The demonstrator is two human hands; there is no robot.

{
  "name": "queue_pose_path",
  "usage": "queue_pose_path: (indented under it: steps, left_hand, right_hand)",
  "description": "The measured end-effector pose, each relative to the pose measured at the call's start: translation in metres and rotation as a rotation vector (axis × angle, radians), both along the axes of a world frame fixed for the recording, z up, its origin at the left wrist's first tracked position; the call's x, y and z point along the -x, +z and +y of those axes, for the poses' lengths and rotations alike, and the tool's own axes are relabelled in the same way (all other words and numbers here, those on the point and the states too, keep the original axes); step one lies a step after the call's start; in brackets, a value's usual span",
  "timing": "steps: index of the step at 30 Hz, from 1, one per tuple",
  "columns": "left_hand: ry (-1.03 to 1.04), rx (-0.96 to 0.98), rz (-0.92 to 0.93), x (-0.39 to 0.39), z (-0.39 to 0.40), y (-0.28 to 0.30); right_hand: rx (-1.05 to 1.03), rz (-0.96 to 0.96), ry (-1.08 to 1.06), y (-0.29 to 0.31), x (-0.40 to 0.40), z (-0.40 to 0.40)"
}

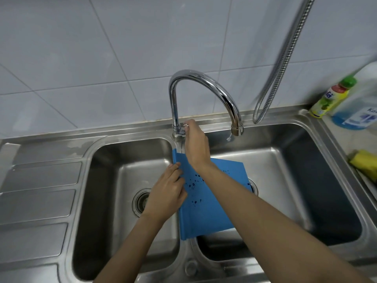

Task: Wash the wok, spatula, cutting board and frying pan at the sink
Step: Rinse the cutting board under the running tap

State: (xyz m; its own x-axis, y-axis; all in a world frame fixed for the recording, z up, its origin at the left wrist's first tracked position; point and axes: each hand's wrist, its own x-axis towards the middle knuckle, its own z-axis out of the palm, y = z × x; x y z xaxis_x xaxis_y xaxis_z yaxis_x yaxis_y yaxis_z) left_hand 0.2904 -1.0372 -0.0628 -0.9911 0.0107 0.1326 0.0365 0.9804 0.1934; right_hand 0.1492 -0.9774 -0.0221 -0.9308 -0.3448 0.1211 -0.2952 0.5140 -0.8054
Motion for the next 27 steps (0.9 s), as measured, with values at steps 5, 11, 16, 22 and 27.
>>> queue_pose_path:
  steps: [5, 11, 16, 22, 27]
  left_hand:
    - [0.0, 0.04, -0.044, 0.0018, 0.0011, 0.0055]
    - [0.034, 0.084, -0.076, 0.0049, 0.004, 0.0043]
    - [0.039, 0.1, -0.081, 0.0052, 0.0057, 0.0082]
    - [0.051, 0.121, -0.093, 0.006, 0.008, 0.0095]
    - [0.065, 0.113, -0.125, 0.0064, 0.0085, 0.009]
  right_hand:
    - [-0.045, 0.07, 0.031, 0.0019, 0.0, 0.0036]
    - [0.126, -0.098, 0.005, -0.0002, -0.0026, 0.0017]
    - [0.127, -0.076, 0.01, 0.0001, -0.0026, 0.0036]
    - [0.096, -0.118, 0.047, 0.0015, 0.0009, 0.0058]
    - [0.116, -0.132, 0.055, -0.0002, 0.0018, 0.0058]
